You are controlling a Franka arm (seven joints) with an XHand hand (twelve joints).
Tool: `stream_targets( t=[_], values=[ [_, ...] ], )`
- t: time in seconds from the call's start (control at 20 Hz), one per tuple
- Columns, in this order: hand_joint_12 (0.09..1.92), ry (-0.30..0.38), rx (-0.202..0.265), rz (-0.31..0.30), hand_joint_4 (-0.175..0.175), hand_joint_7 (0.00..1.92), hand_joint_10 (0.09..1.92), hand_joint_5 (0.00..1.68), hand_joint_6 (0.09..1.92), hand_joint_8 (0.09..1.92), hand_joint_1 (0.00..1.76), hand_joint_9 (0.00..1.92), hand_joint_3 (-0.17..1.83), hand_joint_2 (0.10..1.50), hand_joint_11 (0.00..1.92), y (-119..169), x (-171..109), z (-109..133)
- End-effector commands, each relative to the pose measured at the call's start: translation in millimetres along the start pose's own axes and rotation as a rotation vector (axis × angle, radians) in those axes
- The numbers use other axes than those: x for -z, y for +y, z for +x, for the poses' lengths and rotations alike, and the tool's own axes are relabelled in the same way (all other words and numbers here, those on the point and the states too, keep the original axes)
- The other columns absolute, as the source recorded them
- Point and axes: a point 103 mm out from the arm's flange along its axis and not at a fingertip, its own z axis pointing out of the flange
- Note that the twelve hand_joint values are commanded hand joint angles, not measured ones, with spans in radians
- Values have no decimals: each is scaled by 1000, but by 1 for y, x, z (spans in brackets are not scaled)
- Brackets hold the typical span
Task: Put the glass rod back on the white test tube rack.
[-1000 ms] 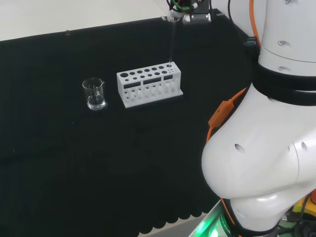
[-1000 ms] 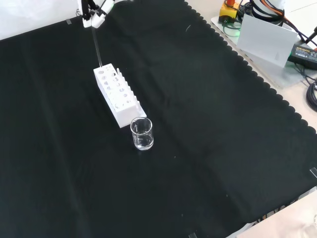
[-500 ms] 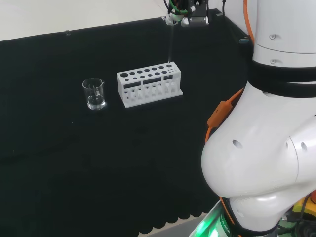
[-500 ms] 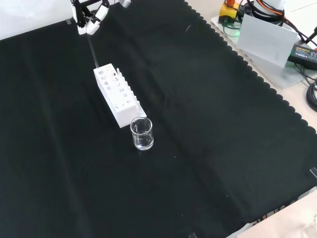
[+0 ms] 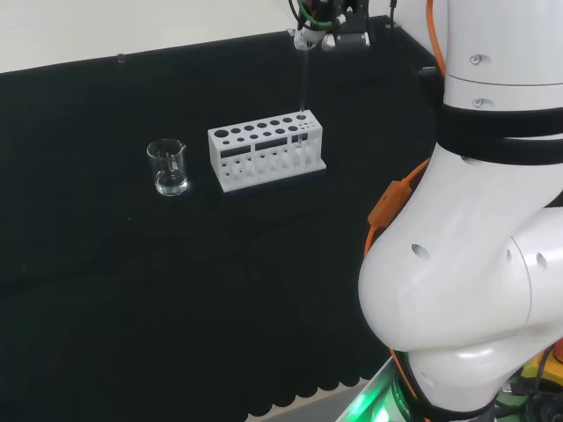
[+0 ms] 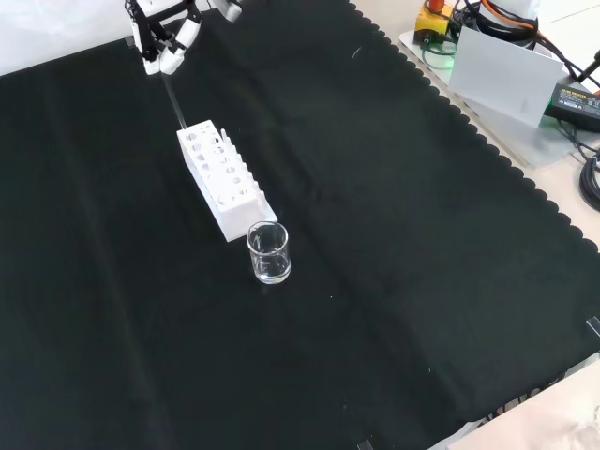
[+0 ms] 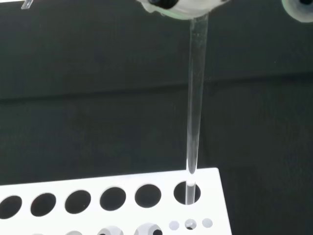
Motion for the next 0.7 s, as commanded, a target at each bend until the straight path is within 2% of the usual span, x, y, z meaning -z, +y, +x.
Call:
stream_targets(
  t=[0.05, 0.7],
  values=[
    [641, -8, -4, 11, -175, 1491, 144, 1450, 87, 353, 1333, 1847, -175, 1030, 1572, -1, -1, -5],
    [641, 5, 1, 35, -175, 1493, 144, 1449, 87, 351, 1332, 1849, -175, 1031, 1571, -6, -15, -8]
  ],
)
